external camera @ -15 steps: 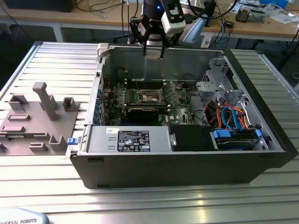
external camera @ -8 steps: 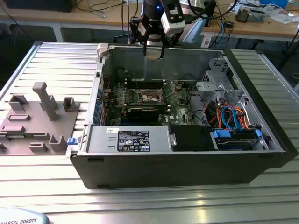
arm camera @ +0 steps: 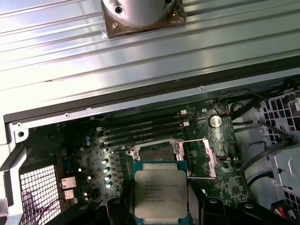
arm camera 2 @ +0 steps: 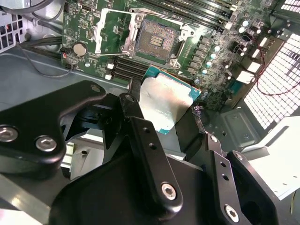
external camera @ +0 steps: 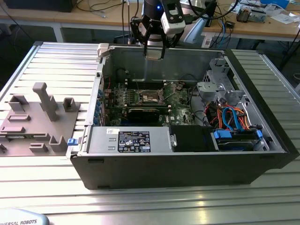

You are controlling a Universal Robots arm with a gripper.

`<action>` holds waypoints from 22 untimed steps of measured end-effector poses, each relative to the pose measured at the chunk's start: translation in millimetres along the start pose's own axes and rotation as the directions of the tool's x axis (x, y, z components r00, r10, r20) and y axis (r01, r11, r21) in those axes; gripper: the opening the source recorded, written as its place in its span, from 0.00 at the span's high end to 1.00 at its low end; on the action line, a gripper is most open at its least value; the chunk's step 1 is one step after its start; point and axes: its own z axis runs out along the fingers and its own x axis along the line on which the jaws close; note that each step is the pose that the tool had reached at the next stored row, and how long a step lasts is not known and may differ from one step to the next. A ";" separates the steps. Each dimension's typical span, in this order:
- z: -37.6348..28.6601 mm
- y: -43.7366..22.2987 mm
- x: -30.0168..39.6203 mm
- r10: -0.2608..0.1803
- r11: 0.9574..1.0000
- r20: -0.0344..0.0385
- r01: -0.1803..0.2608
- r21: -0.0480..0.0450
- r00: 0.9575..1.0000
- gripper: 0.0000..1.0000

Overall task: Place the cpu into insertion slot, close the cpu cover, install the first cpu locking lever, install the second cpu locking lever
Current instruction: 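Place the cpu into insertion slot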

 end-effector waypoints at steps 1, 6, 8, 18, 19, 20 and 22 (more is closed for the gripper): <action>0.0 0.0 0.0 0.003 1.000 0.000 -0.003 0.000 1.000 0.46; 0.1 0.0 0.0 0.014 1.000 0.001 -0.014 0.000 1.000 0.46; 0.1 0.0 0.0 0.018 1.000 0.002 -0.018 0.000 1.000 0.46; 0.2 0.0 0.0 0.042 0.999 0.004 -0.042 -0.001 0.999 0.46; 0.2 0.0 0.0 0.044 0.999 0.004 -0.044 -0.001 0.999 0.46; 0.2 0.0 0.0 0.045 0.999 0.004 -0.045 -0.001 0.999 0.46; 0.2 0.0 0.0 0.049 0.999 0.004 -0.049 -0.001 0.999 0.46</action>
